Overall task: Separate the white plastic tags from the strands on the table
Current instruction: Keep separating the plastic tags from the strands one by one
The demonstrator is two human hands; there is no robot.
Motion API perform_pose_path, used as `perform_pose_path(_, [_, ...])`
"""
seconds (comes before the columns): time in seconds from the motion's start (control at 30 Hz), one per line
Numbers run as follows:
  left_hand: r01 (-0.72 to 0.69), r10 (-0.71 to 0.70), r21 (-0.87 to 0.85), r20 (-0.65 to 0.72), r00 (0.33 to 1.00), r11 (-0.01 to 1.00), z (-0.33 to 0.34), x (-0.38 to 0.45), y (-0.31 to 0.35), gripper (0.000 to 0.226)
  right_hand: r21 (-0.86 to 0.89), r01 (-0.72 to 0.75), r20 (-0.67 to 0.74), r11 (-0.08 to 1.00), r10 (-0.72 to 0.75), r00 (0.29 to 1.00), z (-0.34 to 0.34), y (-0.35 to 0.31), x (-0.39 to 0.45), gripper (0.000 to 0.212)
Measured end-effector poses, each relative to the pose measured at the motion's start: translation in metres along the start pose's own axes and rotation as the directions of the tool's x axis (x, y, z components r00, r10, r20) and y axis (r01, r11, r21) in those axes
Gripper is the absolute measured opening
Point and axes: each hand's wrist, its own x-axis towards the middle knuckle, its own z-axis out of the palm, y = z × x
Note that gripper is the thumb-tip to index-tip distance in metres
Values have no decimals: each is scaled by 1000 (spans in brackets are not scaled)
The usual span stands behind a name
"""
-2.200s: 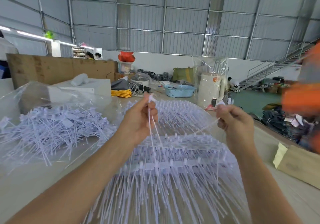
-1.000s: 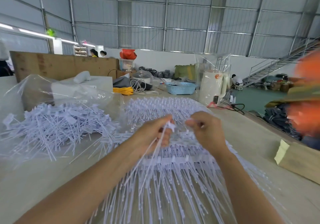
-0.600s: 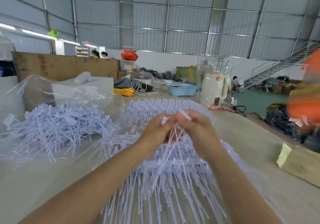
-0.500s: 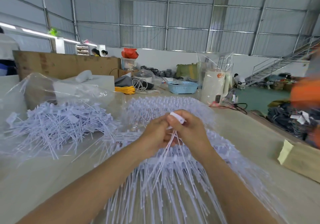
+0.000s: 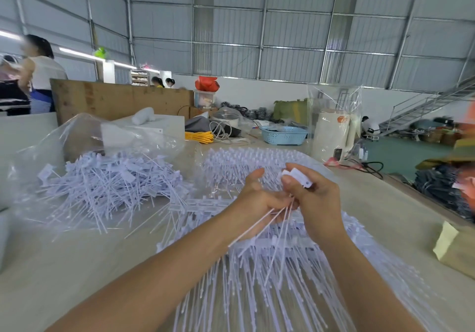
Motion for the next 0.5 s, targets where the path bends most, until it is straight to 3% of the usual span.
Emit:
perform_pose_path(0.07, [42,-43,36,8,999,998,-2,-1,-1,72,21,-3,-30,1000,3,1000,-2,-1,1,22])
perform_pose_path(0.2, [98,-130,304,86,988,948,1,-4,-4,12,12,34,-147,999,-31,989,-6,-1,4,24])
perform_pose_path(0.37, [-42,8,397,88,996,917,1,-3,0,22,46,61,-178,997,-52,983,-11,1,6,16])
perform_pose_path(0.43, [-99,89,575,46,995,813,-3,-2,8,20,-1,62,-153,998,-62,986,-10,3,6,19])
perform_pose_path(0.5, [-145,181,769,39,983,623,-10,0,18,19,-42,60,-105,997,-64,992,-9,5,5,15])
